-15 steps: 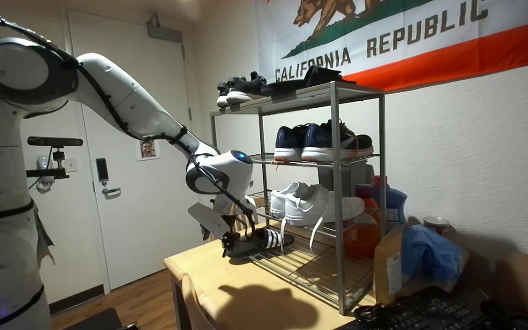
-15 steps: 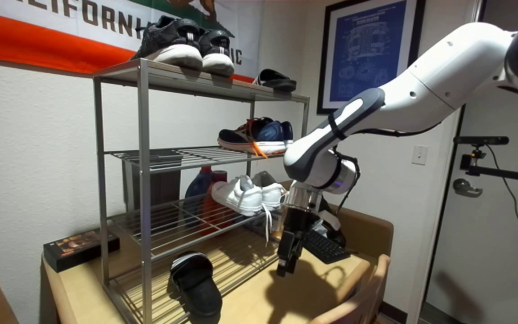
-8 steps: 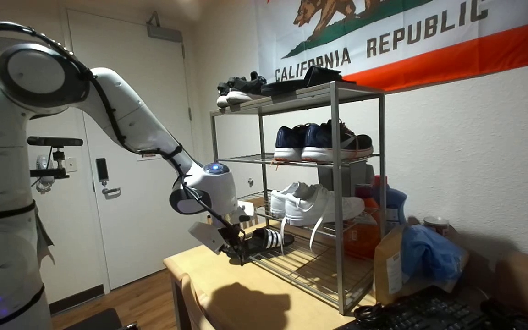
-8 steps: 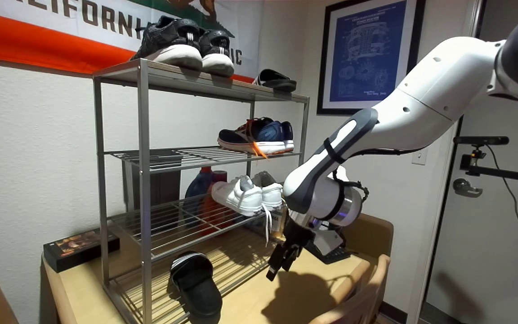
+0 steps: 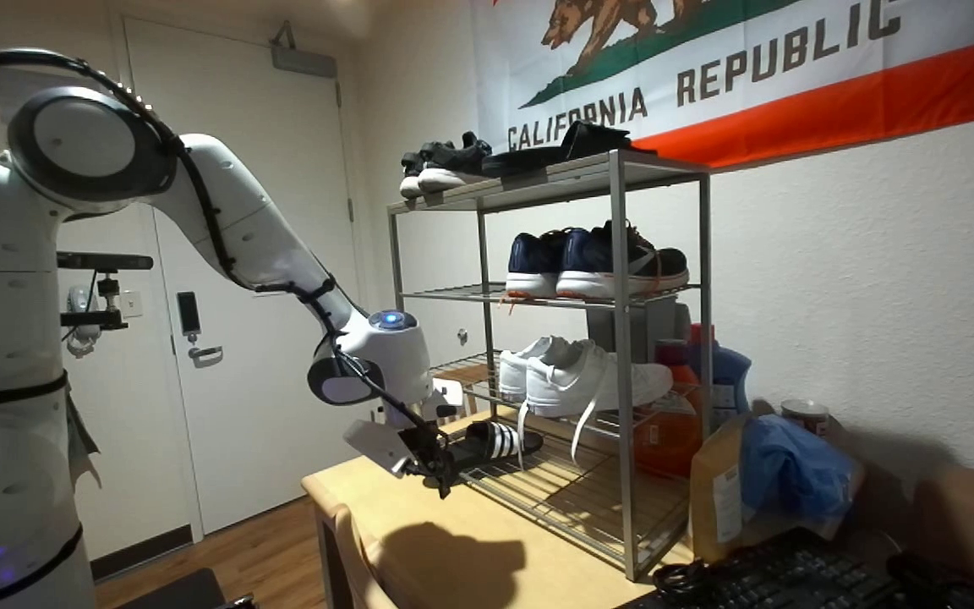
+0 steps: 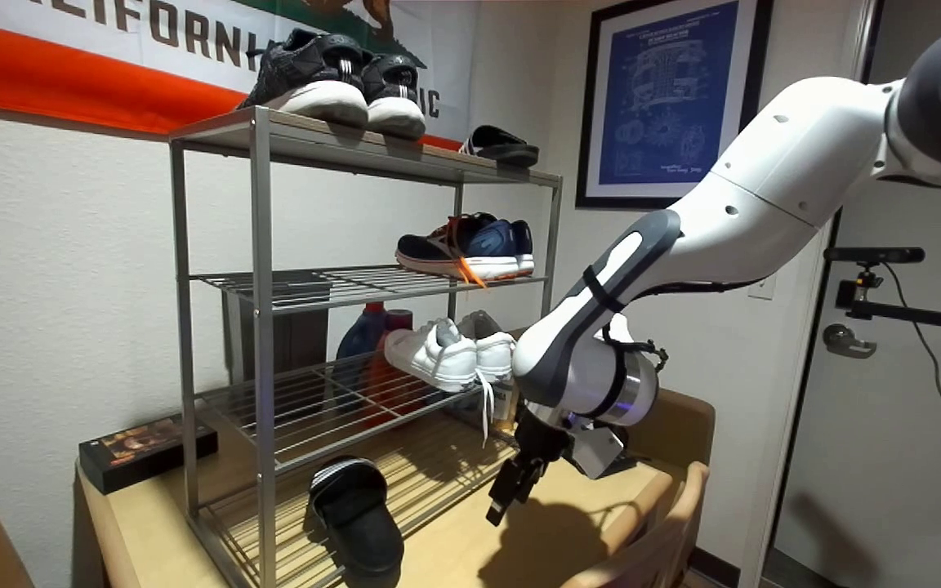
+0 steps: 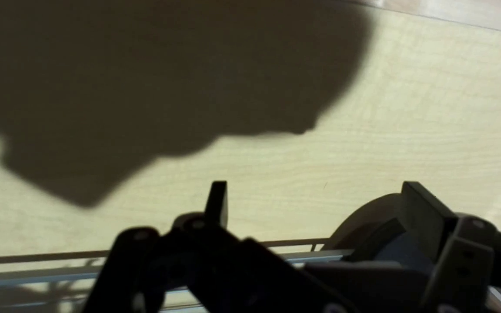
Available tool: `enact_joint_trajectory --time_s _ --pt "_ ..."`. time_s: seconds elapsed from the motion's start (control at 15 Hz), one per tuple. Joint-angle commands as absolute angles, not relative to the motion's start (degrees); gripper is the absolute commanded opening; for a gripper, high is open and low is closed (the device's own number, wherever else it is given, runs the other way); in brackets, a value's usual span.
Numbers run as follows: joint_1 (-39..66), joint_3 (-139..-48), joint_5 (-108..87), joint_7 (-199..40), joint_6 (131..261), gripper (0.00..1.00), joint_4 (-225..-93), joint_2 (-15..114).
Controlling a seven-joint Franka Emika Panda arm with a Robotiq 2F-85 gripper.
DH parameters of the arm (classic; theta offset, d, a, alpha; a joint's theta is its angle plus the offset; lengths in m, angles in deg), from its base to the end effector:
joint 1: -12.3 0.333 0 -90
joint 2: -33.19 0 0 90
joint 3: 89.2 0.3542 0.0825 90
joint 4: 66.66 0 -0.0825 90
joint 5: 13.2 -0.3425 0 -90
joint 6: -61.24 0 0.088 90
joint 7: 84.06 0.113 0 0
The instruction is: Put the slide on the lower shelf onto the top shelf
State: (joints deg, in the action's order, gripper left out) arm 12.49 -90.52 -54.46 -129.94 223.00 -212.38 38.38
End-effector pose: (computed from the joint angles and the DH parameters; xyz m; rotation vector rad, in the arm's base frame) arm 0.4493 -0.0406 0.3189 -2.9215 -0.1675 -0.4079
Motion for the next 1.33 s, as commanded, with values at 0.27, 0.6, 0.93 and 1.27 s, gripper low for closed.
enact_joint_trajectory --time_s 0.27,0.6,0.93,1.27 --pt "12.70 -83.77 -81.77 -152.19 216.02 1.00 -205.28 44.11" --pt "11.60 -83.09 -86.41 -156.55 214.32 1.00 -202.36 50.03" --pt "9.60 -82.51 -100.96 -167.23 214.74 1.00 -198.62 53.45" --pt "10.56 -83.38 -104.64 -170.77 215.21 1.00 -197.91 54.58"
